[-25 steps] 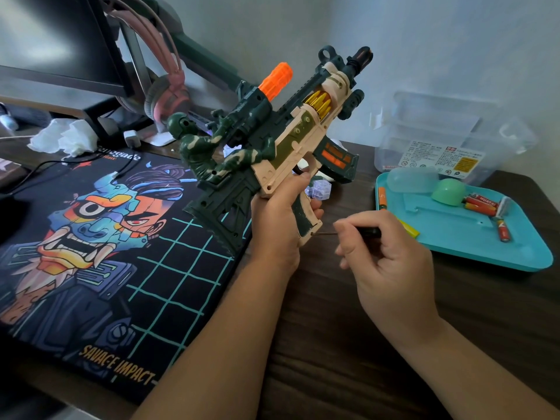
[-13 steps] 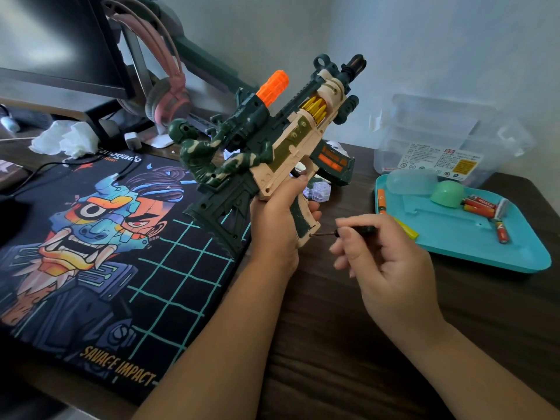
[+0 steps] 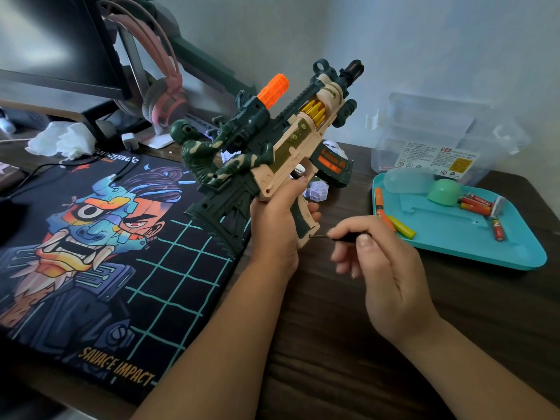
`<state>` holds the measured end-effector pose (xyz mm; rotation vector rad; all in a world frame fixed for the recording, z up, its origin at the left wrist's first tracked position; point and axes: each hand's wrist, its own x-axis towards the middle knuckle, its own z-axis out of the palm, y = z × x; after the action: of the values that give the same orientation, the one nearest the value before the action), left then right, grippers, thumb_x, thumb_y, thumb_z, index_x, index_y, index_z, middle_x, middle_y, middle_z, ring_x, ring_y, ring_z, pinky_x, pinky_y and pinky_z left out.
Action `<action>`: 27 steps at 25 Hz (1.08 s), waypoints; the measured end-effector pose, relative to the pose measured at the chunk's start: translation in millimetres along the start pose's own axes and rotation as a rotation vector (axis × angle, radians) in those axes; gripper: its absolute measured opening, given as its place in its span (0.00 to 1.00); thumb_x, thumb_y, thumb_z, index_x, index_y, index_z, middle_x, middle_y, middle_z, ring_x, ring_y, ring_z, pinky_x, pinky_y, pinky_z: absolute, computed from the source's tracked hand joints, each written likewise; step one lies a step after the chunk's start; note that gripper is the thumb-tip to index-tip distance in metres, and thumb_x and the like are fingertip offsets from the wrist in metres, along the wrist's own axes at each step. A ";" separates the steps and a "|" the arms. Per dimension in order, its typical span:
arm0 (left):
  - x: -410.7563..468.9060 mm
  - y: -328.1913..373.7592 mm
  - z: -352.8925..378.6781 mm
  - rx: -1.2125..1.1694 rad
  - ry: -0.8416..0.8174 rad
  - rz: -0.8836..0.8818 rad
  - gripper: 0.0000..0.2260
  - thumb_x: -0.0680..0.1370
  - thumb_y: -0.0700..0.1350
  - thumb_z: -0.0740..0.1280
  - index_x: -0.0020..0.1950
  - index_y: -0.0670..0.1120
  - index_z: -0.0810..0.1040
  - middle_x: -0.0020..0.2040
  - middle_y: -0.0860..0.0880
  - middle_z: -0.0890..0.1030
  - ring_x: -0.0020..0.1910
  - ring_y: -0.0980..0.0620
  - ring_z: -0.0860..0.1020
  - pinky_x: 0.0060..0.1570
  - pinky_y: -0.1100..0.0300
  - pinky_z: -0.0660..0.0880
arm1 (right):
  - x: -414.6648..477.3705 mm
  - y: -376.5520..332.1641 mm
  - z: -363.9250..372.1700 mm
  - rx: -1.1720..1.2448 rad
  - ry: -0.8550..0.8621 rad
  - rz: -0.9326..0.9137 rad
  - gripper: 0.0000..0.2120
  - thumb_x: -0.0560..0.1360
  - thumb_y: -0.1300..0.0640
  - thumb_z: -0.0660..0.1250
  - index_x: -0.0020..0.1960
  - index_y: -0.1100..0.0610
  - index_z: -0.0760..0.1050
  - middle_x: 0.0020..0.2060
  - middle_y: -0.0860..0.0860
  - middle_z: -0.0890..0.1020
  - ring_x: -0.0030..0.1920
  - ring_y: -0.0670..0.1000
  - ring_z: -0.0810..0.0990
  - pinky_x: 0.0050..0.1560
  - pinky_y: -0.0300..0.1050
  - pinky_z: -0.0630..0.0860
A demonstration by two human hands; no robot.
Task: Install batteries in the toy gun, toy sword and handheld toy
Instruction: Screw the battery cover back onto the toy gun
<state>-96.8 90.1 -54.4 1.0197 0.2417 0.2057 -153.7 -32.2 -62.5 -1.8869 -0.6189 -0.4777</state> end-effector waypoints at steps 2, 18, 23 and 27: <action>0.6 0.0 -0.5 0.005 0.010 0.002 0.05 0.77 0.38 0.68 0.46 0.48 0.81 0.31 0.50 0.80 0.29 0.53 0.78 0.30 0.59 0.77 | 0.2 -0.1 -0.3 -0.050 0.033 -0.016 0.12 0.80 0.53 0.54 0.53 0.51 0.76 0.35 0.45 0.78 0.37 0.47 0.79 0.36 0.30 0.71; 0.1 0.1 0.2 0.005 0.002 -0.006 0.05 0.77 0.38 0.68 0.47 0.48 0.80 0.29 0.52 0.80 0.27 0.54 0.78 0.28 0.61 0.77 | 0.5 2.6 -3.8 0.056 0.083 0.110 0.09 0.78 0.48 0.61 0.48 0.52 0.77 0.33 0.49 0.79 0.31 0.47 0.80 0.30 0.33 0.74; 0.3 0.3 -0.6 0.009 0.004 -0.003 0.05 0.77 0.38 0.69 0.47 0.48 0.80 0.32 0.50 0.81 0.28 0.54 0.79 0.30 0.60 0.77 | -3.1 4.0 -0.8 0.096 -0.005 0.117 0.09 0.77 0.51 0.57 0.52 0.51 0.74 0.37 0.46 0.80 0.37 0.47 0.82 0.35 0.35 0.76; 0.4 0.1 -1.6 0.013 0.007 -0.002 0.05 0.76 0.39 0.69 0.47 0.49 0.81 0.32 0.52 0.82 0.29 0.54 0.79 0.30 0.59 0.78 | -3.0 3.2 0.4 -0.064 0.048 0.004 0.09 0.78 0.53 0.61 0.56 0.52 0.76 0.39 0.44 0.82 0.39 0.43 0.83 0.37 0.31 0.77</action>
<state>-96.8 91.7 -55.1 1.0316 0.2512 0.2059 -154.0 -33.4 -66.7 -1.9306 -0.5742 -0.5449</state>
